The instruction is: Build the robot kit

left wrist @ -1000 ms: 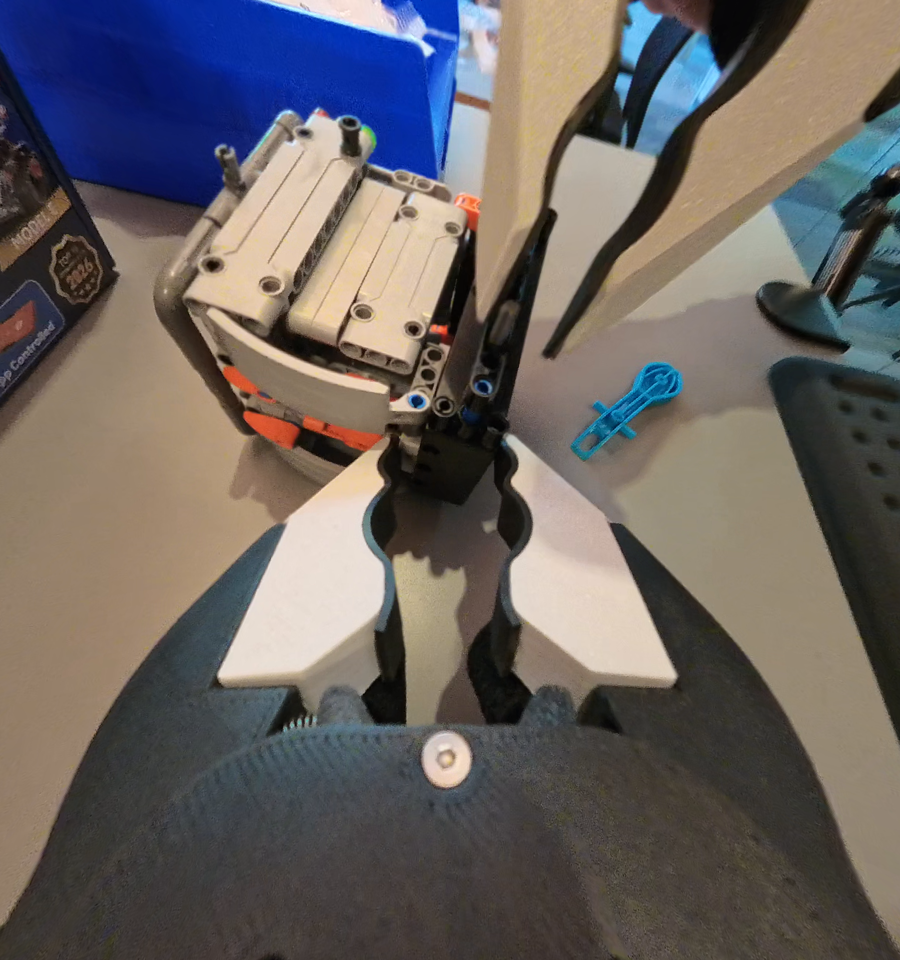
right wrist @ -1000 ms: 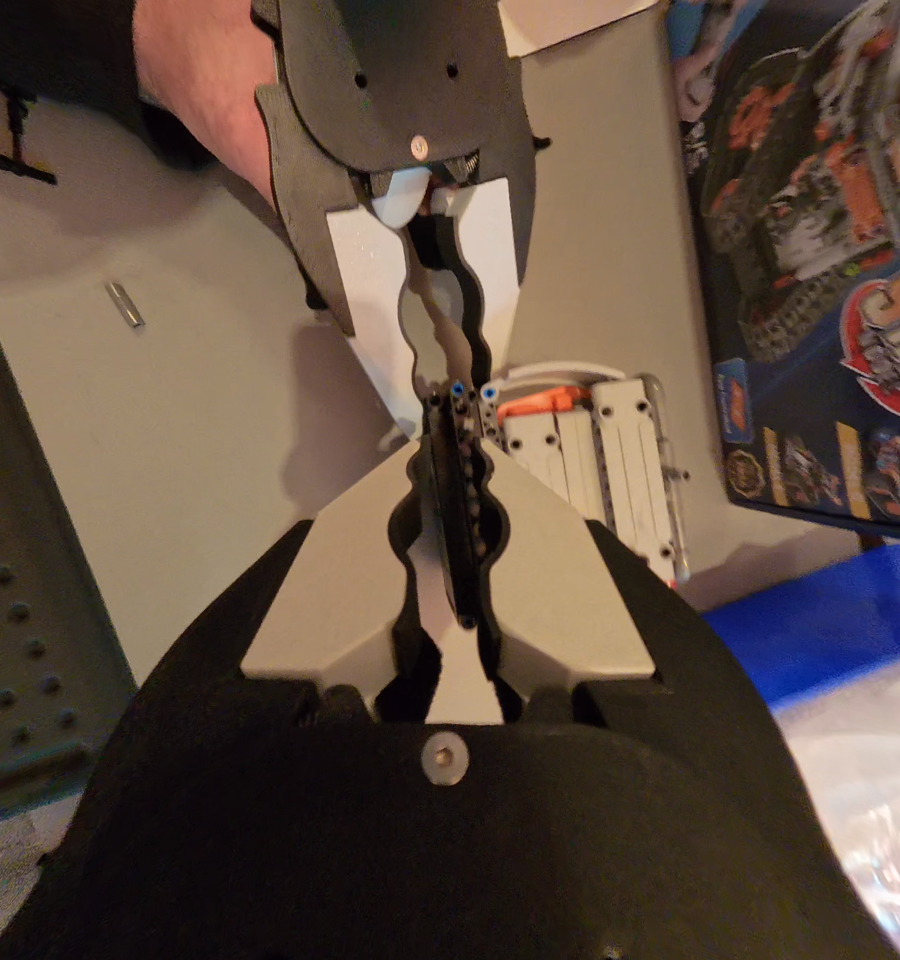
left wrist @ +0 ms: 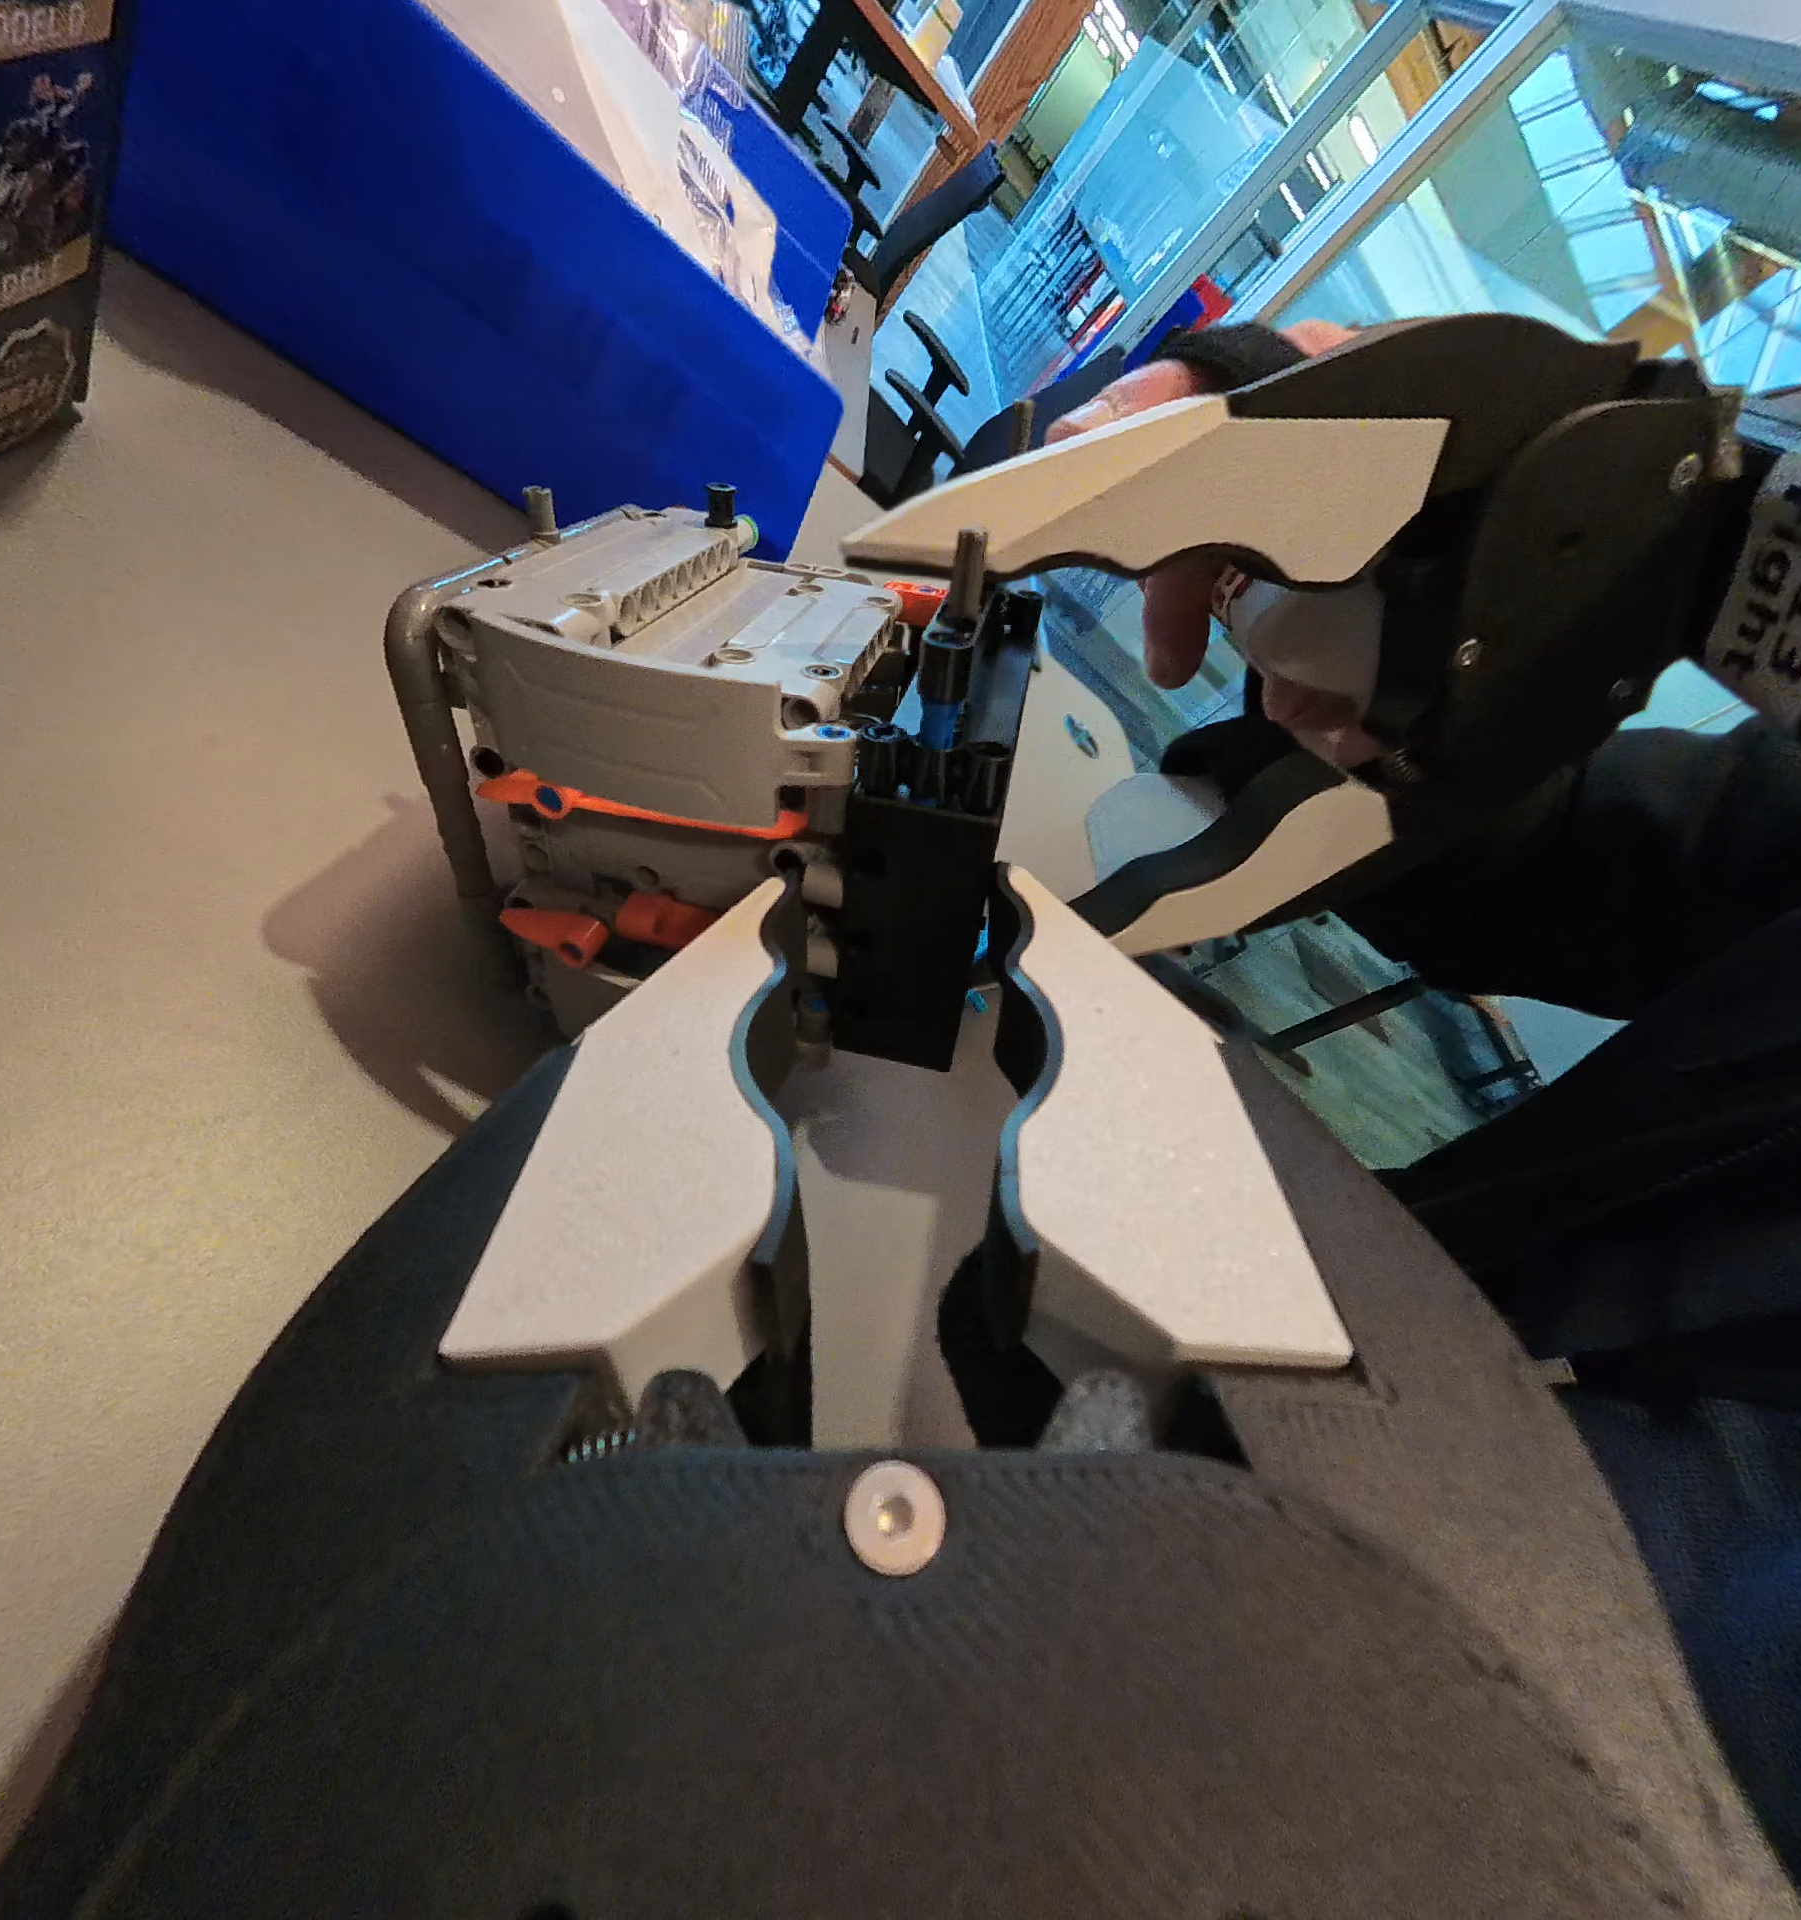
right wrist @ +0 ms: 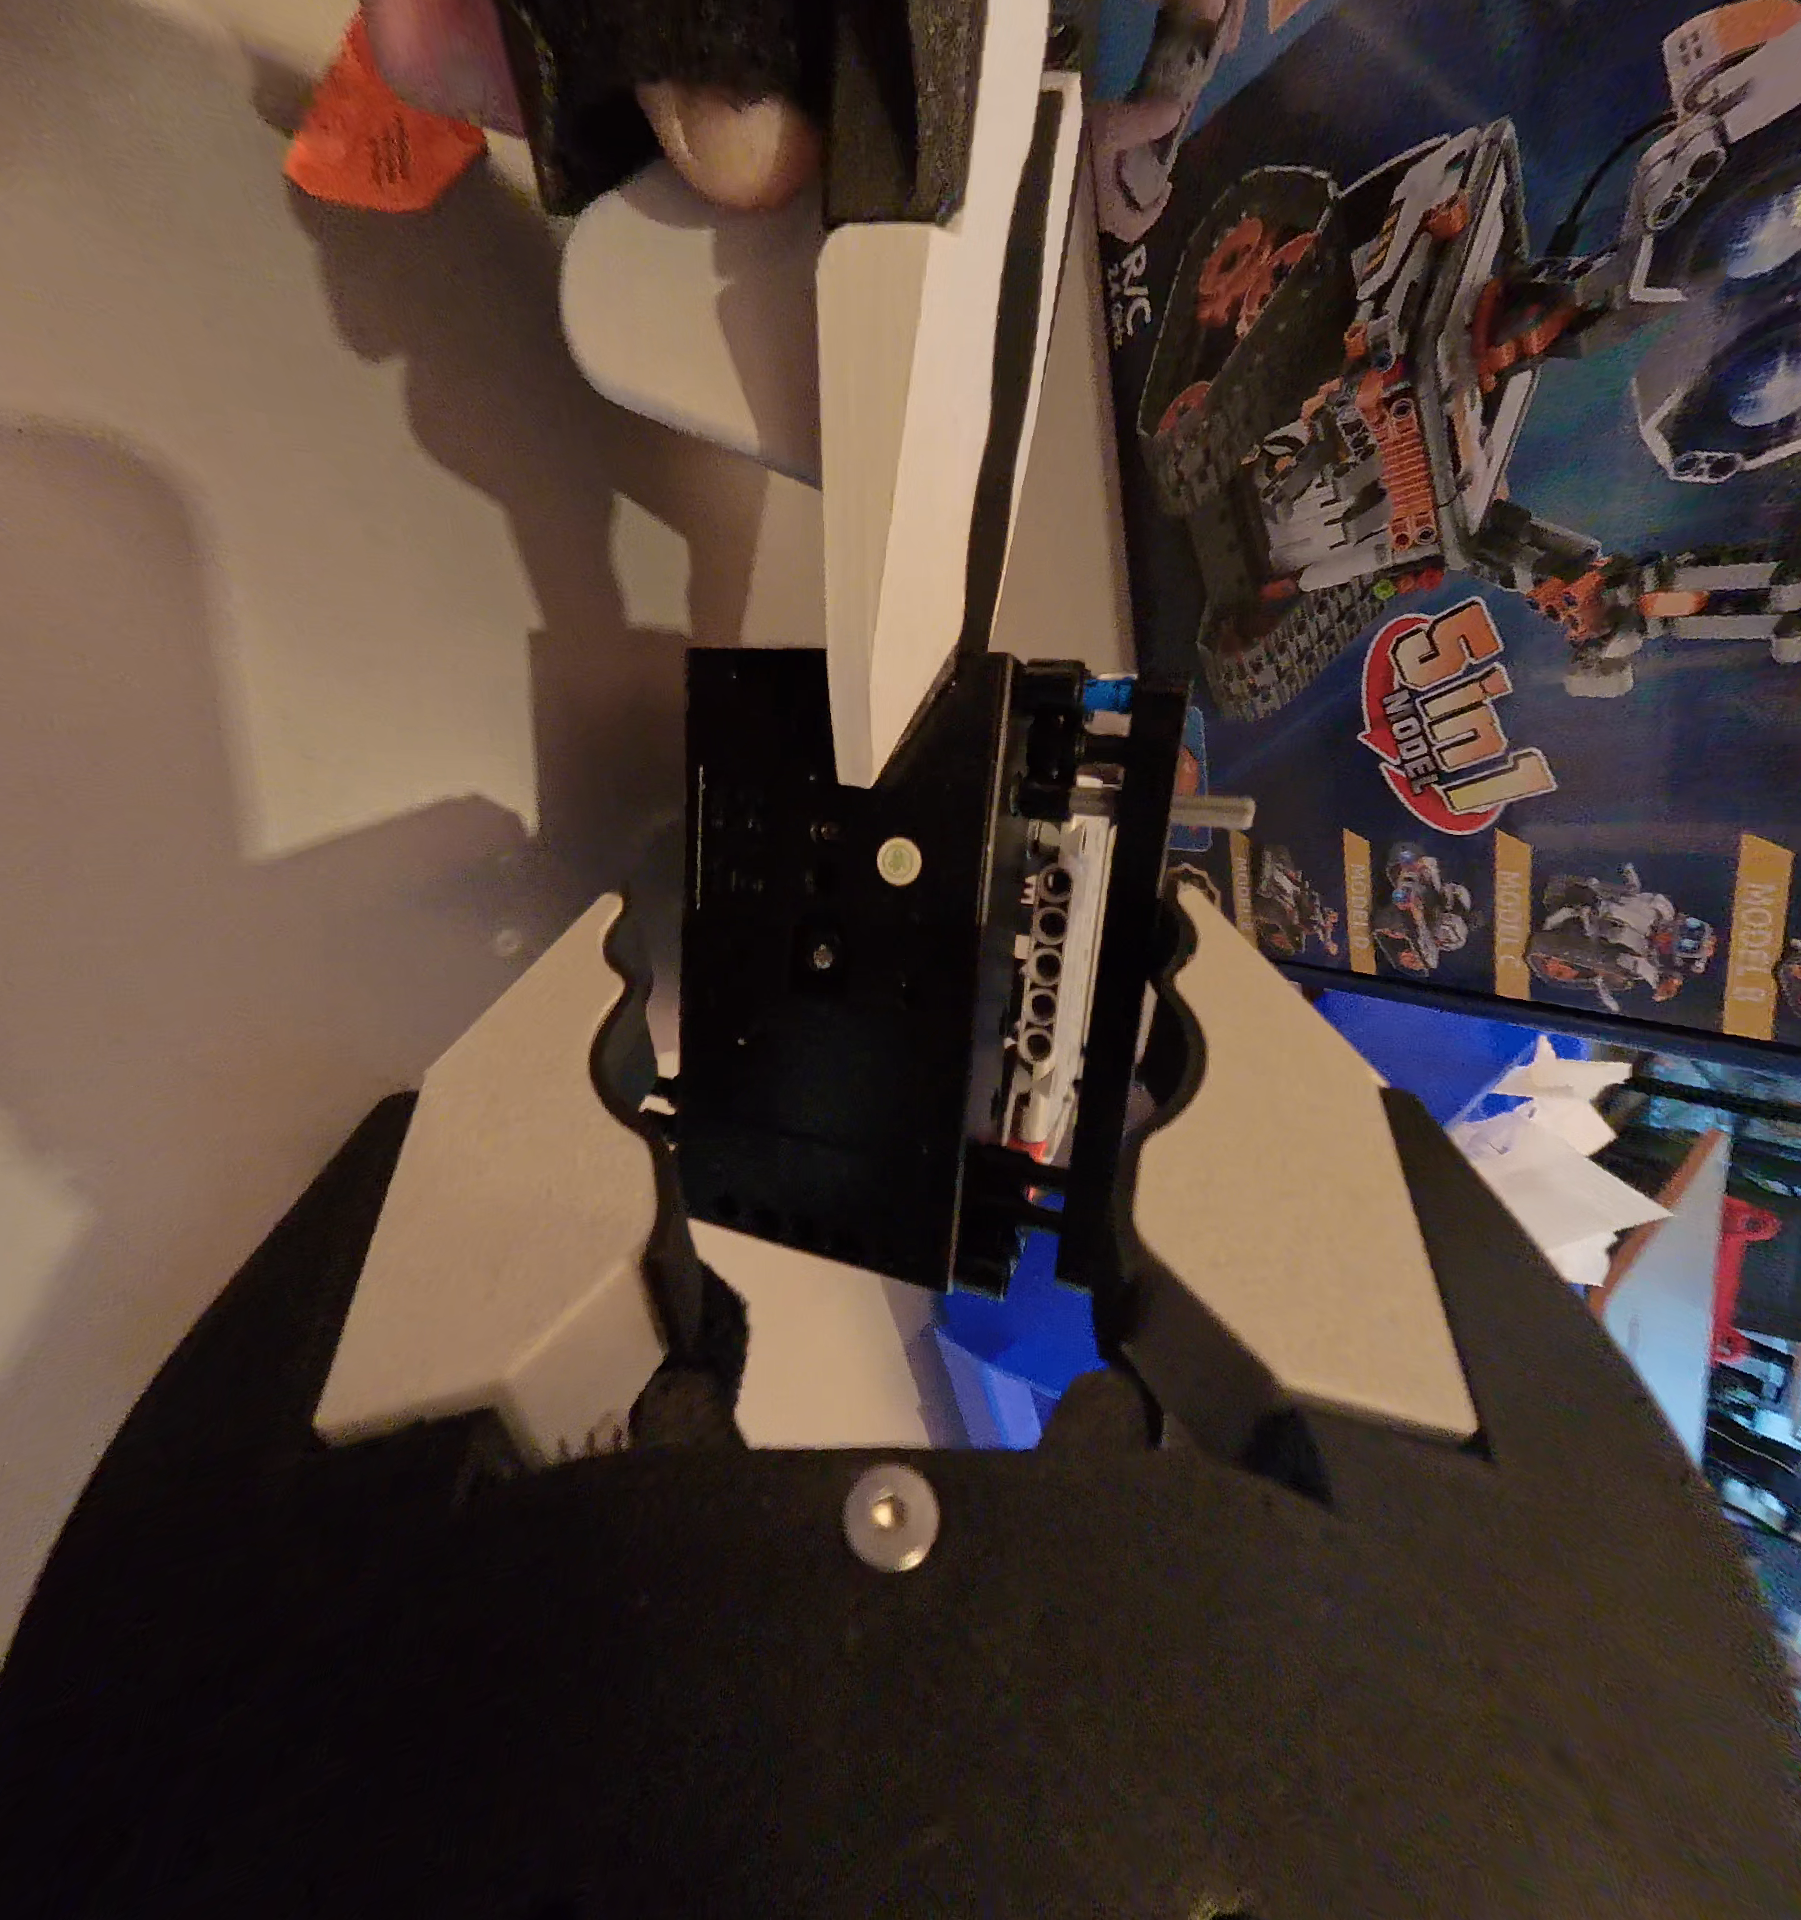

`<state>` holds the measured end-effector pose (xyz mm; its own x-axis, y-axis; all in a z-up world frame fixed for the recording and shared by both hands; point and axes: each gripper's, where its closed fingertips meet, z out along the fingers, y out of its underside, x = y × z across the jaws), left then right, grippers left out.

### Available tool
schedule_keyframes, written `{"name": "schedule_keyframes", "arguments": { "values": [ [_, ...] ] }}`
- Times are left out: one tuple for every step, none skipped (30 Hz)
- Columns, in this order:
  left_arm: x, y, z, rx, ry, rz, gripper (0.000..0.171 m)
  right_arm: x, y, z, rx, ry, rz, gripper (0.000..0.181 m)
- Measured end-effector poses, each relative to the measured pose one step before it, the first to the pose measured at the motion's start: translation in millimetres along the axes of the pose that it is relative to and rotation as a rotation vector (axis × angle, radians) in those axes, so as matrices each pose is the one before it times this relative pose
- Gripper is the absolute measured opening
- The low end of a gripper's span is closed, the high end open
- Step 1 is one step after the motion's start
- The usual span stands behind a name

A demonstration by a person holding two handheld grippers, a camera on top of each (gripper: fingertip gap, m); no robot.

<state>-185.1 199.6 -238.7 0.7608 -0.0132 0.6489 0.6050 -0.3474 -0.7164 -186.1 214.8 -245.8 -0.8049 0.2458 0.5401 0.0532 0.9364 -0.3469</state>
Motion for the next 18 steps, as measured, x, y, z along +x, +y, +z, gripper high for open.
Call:
{"name": "schedule_keyframes", "arguments": {
  "values": [
    [0.42,0.29,0.59,-0.00403,-0.0041,0.0019,0.032,0.76,0.73,1.87,-0.0116,0.0187,-0.0082,0.094],
    [0.22,-0.35,0.51,0.00347,-0.0002,-0.0044,0.032,1.78,0.83,1.32,-0.0091,0.0203,-0.0035,0.091],
    [0.12,-0.50,0.56,0.00610,0.0011,-0.0042,0.032,1.20,0.57,1.16,-0.0053,0.0138,-0.0018,0.092],
    [0.10,-0.22,0.40,0.00398,0.0002,-0.0017,0.032,0.32,0.55,0.77,-0.0005,0.0067,-0.0019,0.092],
    [0.01,-0.05,0.29,0.00173,-0.0003,-0.0055,0.032,0.03,0.42,0.09,0.0028,0.0022,-0.0014,0.092],
    [0.53,-0.16,0.48,0.00271,0.0025,-0.0062,0.032,0.01,0.80,-0.07,0.0033,-0.0037,0.0066,0.093],
    [0.29,-0.95,0.82,0.00790,0.0015,-0.0081,0.032,-0.64,1.60,0.47,-0.0053,-0.0133,0.0196,0.095],
    [1.15,-0.46,1.65,0.00547,0.0052,-0.0056,0.032,-2.67,1.61,2.02,-0.0117,-0.0208,0.0183,0.101],
    [1.73,0.18,2.06,0.00170,0.0059,-0.0014,0.032,-2.28,1.55,3.36,-0.0137,-0.0013,-0.0038,0.106],
    [0.71,0.01,1.32,0.00217,-0.0018,-0.0014,0.032,0.74,1.41,2.56,-0.0130,0.0273,-0.0225,0.108],
    [-0.11,-0.16,-0.05,0.00276,-0.0037,-0.0037,0.032,1.57,-0.10,0.14,0.0005,0.0237,-0.0119,0.102],
    [0.59,0.60,-0.21,-0.00261,0.0037,-0.0039,0.032,1.11,-1.17,-1.10,0.0143,0.0074,0.0010,0.098],
    [0.00,-0.93,-0.01,0.00625,0.0016,-0.0041,0.032,0.98,0.18,0.03,0.0049,0.0035,0.0058,0.098],
    [-0.90,-0.81,0.84,0.00773,-0.0068,-0.0016,0.032,0.62,1.30,0.39,-0.0122,0.0071,0.0004,0.097],
    [0.03,0.38,0.80,0.00136,-0.0028,0.0033,0.032,0.20,1.04,0.11,-0.0107,0.0079,-0.0102,0.097],
    [-0.19,0.15,0.17,0.00013,-0.0015,0.0007,0.032,0.16,0.16,0.25,0.0013,0.0023,0.0027,0.097],
    [-0.63,-0.82,0.10,0.00684,-0.0026,-0.0023,0.032,0.22,0.27,0.21,0.0030,-0.0030,0.0094,0.096],
    [0.14,-0.37,0.67,0.00506,0.0002,0.0007,0.032,0.16,0.82,-0.16,-0.0039,-0.0042,-0.0021,0.096]
  ]
}}
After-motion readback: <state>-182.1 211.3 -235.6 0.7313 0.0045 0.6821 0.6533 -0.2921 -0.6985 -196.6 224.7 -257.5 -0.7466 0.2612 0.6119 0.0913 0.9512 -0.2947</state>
